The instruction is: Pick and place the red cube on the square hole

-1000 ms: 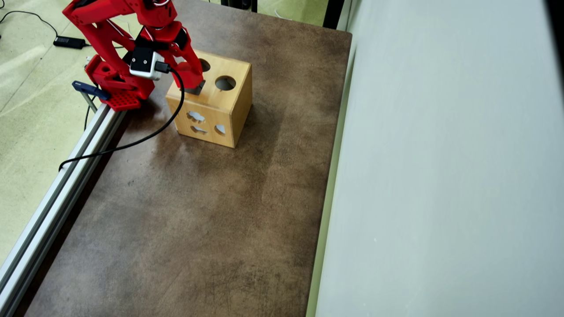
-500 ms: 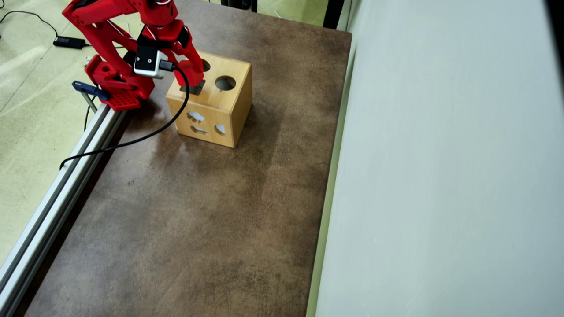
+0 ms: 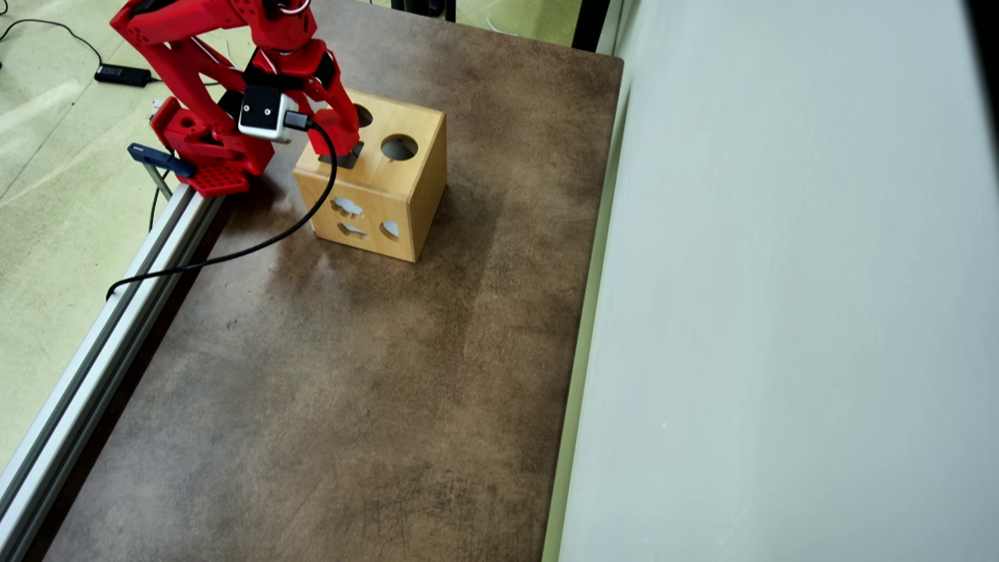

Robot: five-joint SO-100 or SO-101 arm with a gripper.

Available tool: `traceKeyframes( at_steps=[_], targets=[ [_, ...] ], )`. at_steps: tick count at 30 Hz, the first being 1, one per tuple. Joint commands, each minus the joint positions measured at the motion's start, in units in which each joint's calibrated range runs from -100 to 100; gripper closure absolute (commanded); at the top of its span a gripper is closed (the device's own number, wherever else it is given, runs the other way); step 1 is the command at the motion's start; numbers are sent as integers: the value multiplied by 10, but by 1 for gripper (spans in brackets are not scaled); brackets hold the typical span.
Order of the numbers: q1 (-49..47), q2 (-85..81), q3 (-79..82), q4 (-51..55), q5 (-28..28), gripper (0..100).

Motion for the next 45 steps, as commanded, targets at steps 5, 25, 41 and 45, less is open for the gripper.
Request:
traceKeyframes(
  at_steps=[5, 25, 41, 45],
  targets=[
    [-5, -14, -1, 1, -2, 95],
    [-25, 13, -1, 1, -2, 95],
    [-20, 14, 1, 1, -2, 95],
    [-20, 14, 20, 0, -2, 95]
  ],
)
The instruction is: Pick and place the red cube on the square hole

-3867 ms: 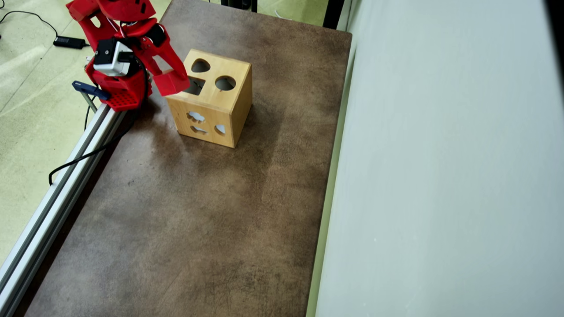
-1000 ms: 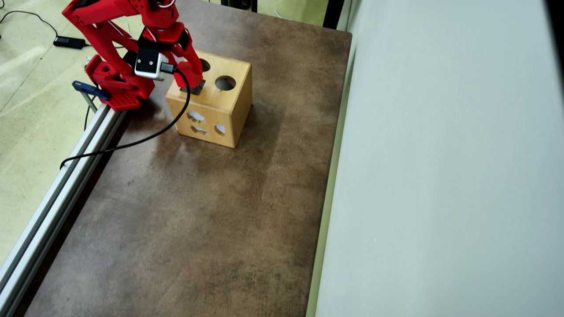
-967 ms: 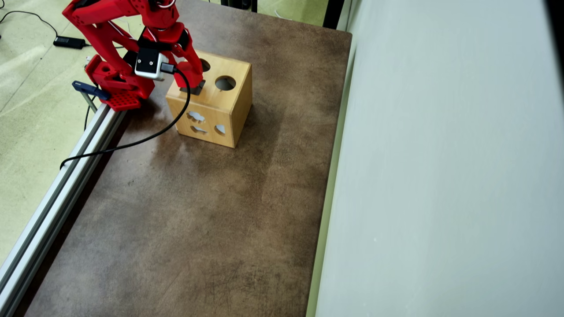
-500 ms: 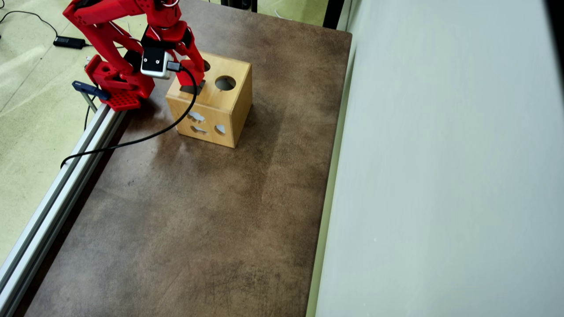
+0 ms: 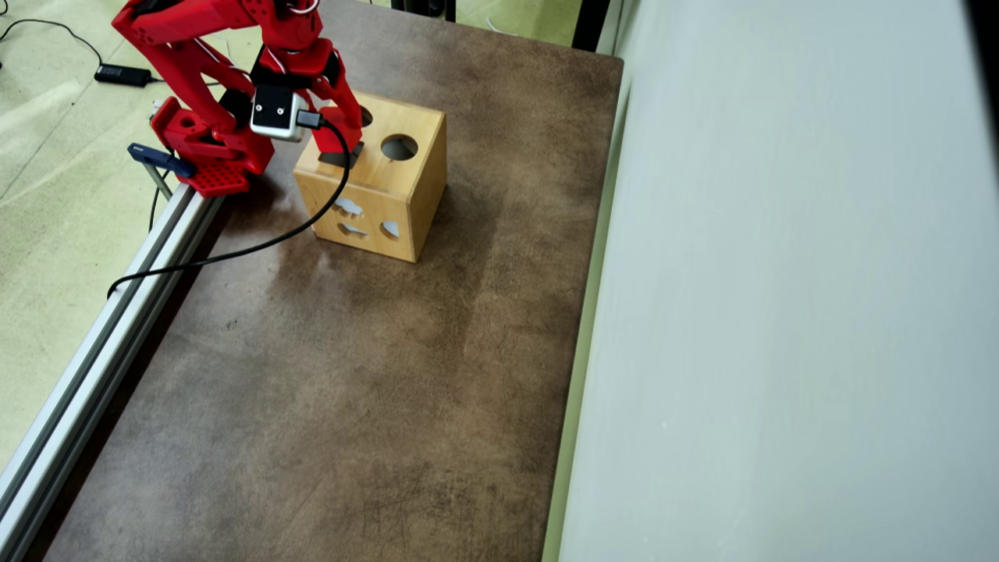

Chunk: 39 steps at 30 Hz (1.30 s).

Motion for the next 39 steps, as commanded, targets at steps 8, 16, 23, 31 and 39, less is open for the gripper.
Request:
traceKeyframes(
  at_steps=[8, 16, 23, 31, 39],
  targets=[
    [5, -1, 12, 0, -2, 95],
    [5, 34, 12, 1, -2, 95],
    [5, 41, 12, 1, -2, 95],
    [5, 58, 11, 1, 0, 95],
    [5, 58, 10, 3, 5, 95]
  ],
)
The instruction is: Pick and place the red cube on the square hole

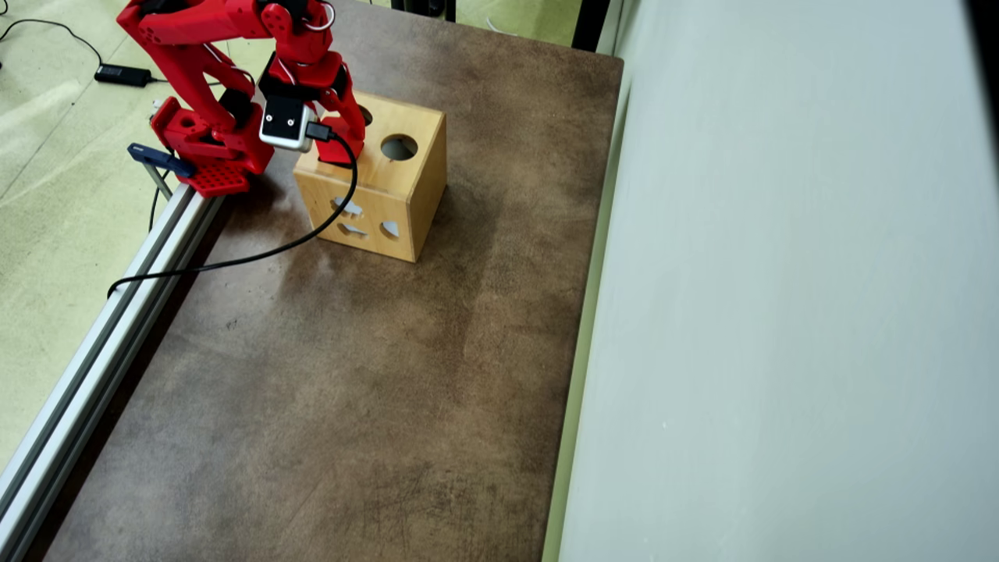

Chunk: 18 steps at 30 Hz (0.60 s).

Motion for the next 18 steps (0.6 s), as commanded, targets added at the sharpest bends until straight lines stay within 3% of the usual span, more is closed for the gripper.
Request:
traceKeyframes(
  at_steps=[1, 18],
  targets=[
    [5, 8, -3, 3, 5, 95],
    [46, -1, -3, 4, 0, 98]
  ],
)
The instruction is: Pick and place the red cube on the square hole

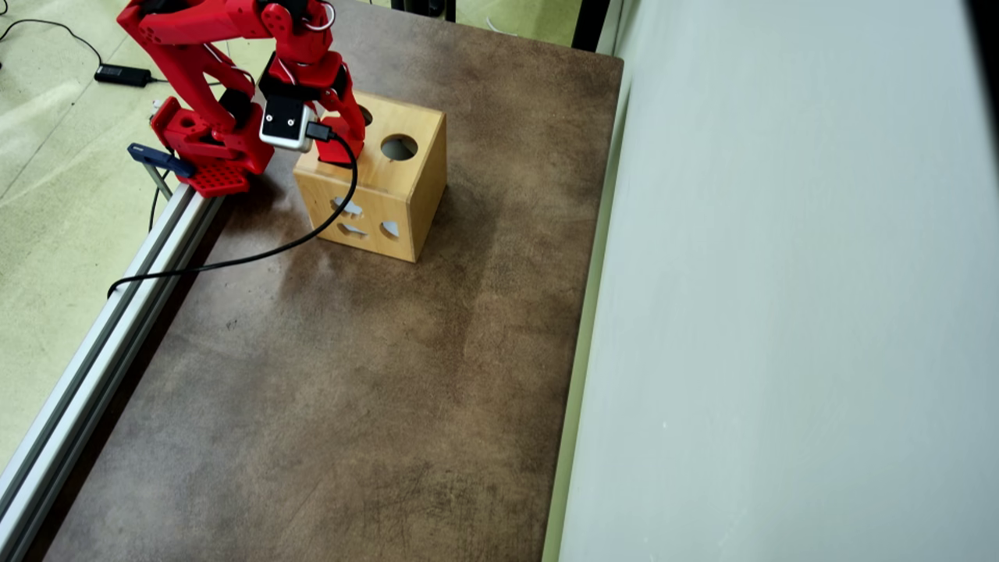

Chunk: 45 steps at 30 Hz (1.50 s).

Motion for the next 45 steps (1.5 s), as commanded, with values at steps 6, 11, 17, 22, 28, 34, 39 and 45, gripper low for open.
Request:
traceKeyframes(
  at_steps=[6, 11, 17, 22, 28, 34, 39, 45],
  targets=[
    [16, -10, -2, 4, 0, 98],
    [16, -10, -1, 4, 0, 98],
    [16, -2, 0, 4, 0, 98],
    [15, 0, 0, 4, 0, 98],
    [15, 13, 0, 4, 0, 98],
    [15, 0, 0, 2, 0, 98],
    [15, 0, 0, 2, 0, 98],
    [16, 1, 1, 1, 0, 98]
  ],
)
